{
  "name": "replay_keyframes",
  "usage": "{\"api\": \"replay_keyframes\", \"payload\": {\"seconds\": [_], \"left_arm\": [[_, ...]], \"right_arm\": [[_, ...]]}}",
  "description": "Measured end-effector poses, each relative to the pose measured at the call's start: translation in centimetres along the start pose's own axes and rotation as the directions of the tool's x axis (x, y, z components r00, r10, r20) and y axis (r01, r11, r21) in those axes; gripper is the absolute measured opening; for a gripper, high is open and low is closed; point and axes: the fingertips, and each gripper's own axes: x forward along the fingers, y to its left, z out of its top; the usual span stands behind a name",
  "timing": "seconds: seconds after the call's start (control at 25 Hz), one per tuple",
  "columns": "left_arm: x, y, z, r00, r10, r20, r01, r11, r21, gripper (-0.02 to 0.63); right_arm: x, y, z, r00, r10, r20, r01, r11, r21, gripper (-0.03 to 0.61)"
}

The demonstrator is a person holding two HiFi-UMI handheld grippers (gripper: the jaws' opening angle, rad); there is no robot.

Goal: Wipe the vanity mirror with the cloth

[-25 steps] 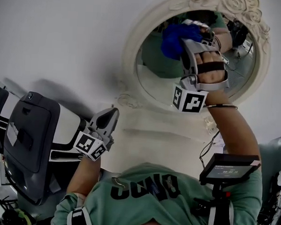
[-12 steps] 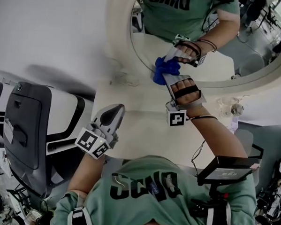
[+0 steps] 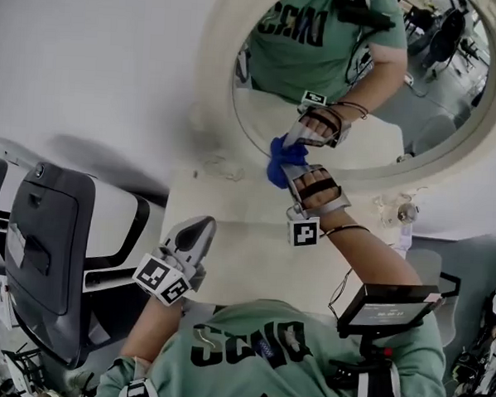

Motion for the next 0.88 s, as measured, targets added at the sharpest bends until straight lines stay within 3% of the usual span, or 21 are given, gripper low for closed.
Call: {"api": "replay_keyframes", "payload": {"seconds": [0.08,0.16,0.32,0.48,0.6,0.88], "left_arm": [[-0.6,-0.4,1.3,1.000,0.000,0.023,0.000,1.000,0.008,0.009],[-0.6,-0.6,3.0,0.998,-0.002,0.060,0.000,1.000,0.019,0.009],[-0.5,-1.4,6.6,0.989,-0.013,0.150,0.006,0.999,0.051,0.009],[-1.3,-2.5,9.1,0.975,-0.021,0.219,0.004,0.997,0.077,0.009],[-2.3,-2.7,10.2,0.967,-0.014,0.253,-0.008,0.996,0.086,0.009],[-3.8,-1.8,10.0,0.967,0.016,0.253,-0.031,0.998,0.057,0.009]], "right_arm": [[-1.6,-4.4,-0.1,0.998,-0.067,0.007,0.067,0.998,0.011,0.054],[-3.3,-12.0,-1.3,0.980,-0.197,0.003,0.197,0.980,0.030,0.054],[-8.3,-29.0,-4.9,0.886,-0.464,-0.030,0.464,0.886,0.017,0.054],[-12.3,-40.6,-7.7,0.793,-0.603,-0.084,0.600,0.798,-0.059,0.054],[-12.7,-44.4,-9.1,0.776,-0.617,-0.130,0.608,0.787,-0.108,0.054],[-11.9,-44.4,-9.8,0.772,-0.616,-0.157,0.603,0.788,-0.127,0.052]]}}
